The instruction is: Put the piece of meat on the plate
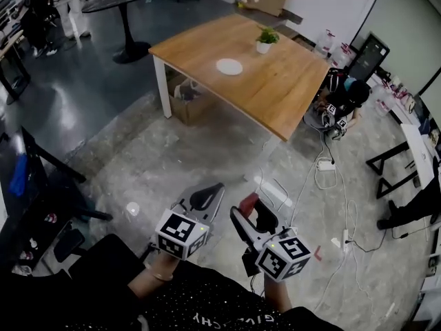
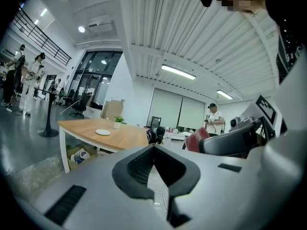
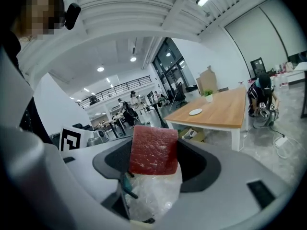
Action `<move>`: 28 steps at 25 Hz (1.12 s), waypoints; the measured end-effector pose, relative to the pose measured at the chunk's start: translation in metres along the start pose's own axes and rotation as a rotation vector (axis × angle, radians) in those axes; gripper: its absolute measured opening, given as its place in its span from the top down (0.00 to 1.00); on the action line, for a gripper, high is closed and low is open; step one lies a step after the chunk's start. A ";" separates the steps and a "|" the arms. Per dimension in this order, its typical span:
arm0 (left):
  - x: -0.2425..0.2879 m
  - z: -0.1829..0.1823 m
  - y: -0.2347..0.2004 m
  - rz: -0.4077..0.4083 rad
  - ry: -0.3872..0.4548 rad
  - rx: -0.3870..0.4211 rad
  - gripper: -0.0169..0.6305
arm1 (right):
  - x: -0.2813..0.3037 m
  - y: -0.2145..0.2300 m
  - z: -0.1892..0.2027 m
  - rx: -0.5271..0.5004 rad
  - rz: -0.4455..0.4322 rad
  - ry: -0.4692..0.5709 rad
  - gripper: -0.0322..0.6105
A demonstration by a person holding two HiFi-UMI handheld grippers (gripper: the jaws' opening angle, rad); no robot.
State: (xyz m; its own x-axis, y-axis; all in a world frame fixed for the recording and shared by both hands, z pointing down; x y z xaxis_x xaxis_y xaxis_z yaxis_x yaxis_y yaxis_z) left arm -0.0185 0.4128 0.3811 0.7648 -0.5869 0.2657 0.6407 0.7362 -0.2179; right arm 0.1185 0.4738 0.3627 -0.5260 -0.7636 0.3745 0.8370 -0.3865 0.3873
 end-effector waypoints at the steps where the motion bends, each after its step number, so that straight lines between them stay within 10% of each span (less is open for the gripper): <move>1: 0.008 -0.009 -0.016 0.012 0.002 0.007 0.96 | 0.015 0.004 -0.010 0.000 0.013 0.003 0.49; 28: 0.150 -0.079 -0.233 -0.007 -0.010 -0.047 0.96 | 0.240 0.114 -0.144 0.013 0.031 -0.031 0.49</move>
State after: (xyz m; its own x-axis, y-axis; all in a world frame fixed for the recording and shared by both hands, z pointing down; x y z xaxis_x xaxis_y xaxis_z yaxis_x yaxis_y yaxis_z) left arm -0.0476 0.1264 0.3978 0.7597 -0.5885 0.2768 0.6487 0.7154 -0.2595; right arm 0.1093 0.1725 0.3751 -0.5041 -0.7590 0.4121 0.8511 -0.3556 0.3861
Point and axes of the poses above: the fingertips, and each gripper's own axes: x forward along the fingers, y to its right, z out of its underside, the point moved 7 cm from there along -x, backward along the fingers, and after that the axes turned 7 degrees about -y, right-handed, at the moved point
